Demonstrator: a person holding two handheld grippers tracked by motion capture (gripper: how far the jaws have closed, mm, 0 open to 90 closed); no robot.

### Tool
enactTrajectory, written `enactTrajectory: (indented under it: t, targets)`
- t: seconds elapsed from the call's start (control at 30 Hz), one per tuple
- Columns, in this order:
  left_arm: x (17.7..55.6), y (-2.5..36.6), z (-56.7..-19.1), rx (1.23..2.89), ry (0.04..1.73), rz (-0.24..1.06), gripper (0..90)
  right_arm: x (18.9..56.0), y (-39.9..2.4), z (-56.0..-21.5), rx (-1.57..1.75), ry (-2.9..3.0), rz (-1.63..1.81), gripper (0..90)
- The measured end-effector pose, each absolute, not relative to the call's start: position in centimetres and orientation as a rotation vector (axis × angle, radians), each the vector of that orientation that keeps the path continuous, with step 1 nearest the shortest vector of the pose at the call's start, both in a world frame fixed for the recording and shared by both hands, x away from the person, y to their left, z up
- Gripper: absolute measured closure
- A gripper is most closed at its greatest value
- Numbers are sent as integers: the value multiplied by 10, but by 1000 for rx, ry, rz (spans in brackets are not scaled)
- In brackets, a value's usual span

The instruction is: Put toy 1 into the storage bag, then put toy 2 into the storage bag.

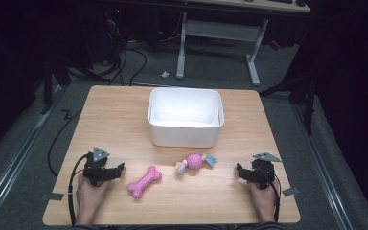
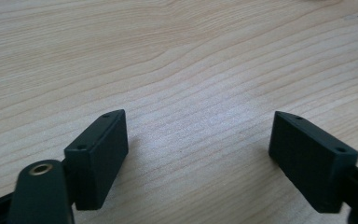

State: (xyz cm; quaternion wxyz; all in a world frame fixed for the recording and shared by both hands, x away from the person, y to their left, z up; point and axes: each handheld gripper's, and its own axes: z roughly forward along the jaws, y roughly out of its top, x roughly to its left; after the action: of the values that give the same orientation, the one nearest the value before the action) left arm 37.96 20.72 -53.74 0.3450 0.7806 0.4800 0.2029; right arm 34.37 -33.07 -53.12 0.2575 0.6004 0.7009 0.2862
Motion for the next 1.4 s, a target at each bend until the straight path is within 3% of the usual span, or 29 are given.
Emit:
enactTrajectory:
  t: [0.73, 1.4]
  targets:
    - [379, 207, -537, 2045, 1252, 532, 100, 342, -329, -531, 1590, 1936, 797, 219]
    - [363, 192, -513, 2049, 1109, 477, 177, 342, -329, -531, 1591, 1931, 798, 223]
